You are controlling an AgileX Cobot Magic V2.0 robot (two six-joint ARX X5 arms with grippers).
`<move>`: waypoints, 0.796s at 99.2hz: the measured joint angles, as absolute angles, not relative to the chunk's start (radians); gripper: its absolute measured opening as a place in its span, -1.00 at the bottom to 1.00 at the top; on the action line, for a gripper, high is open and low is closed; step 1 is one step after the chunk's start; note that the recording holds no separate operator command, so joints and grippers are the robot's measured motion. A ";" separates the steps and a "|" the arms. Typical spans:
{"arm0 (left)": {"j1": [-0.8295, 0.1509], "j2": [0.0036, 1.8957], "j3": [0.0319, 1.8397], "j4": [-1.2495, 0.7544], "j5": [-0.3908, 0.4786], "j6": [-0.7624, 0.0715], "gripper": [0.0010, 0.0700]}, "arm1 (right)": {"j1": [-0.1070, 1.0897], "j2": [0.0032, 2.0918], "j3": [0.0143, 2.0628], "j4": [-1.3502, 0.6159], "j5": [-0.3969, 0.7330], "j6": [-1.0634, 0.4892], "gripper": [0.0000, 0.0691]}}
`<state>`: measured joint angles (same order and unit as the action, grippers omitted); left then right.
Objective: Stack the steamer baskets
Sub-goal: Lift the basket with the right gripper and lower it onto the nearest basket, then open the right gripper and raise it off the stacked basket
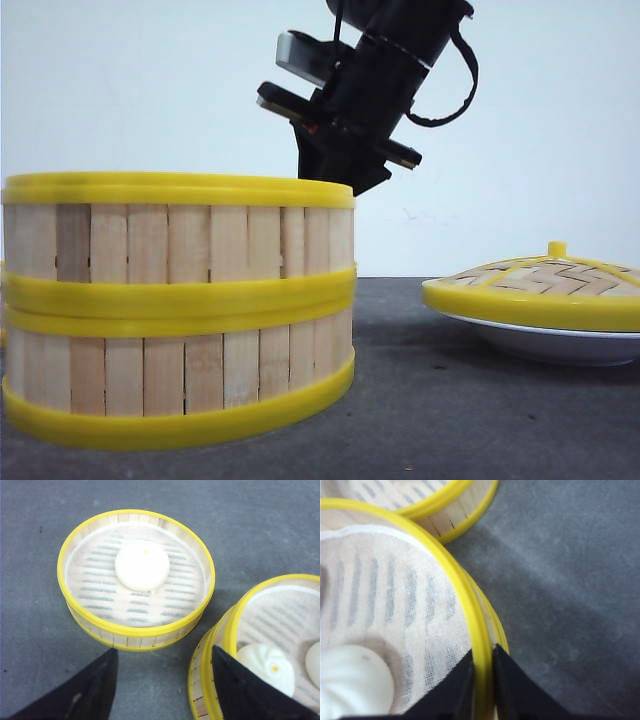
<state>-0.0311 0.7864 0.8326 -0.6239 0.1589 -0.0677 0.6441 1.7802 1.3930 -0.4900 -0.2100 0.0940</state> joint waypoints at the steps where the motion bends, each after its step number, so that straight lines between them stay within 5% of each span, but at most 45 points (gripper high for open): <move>1: -0.031 0.786 0.833 -0.624 0.159 -0.068 0.00 | 0.644 1.781 1.393 -0.490 -0.210 0.094 -0.91; 46: -0.031 0.786 0.833 -0.624 0.159 -0.068 0.00 | 0.648 1.783 1.393 -0.490 -0.199 0.105 -0.89; 64: -0.031 0.786 0.833 -0.614 0.159 -0.068 0.00 | 0.649 1.780 1.393 -0.509 -0.213 0.136 -0.21; 79: -0.022 0.804 0.833 -0.570 0.157 -0.068 0.00 | 0.648 1.728 1.393 -0.548 -0.213 0.139 -0.05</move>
<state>-0.0223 0.8040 0.8330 -0.5705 0.1574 -0.0681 0.6476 1.7275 1.3930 -0.5480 -0.2131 0.1390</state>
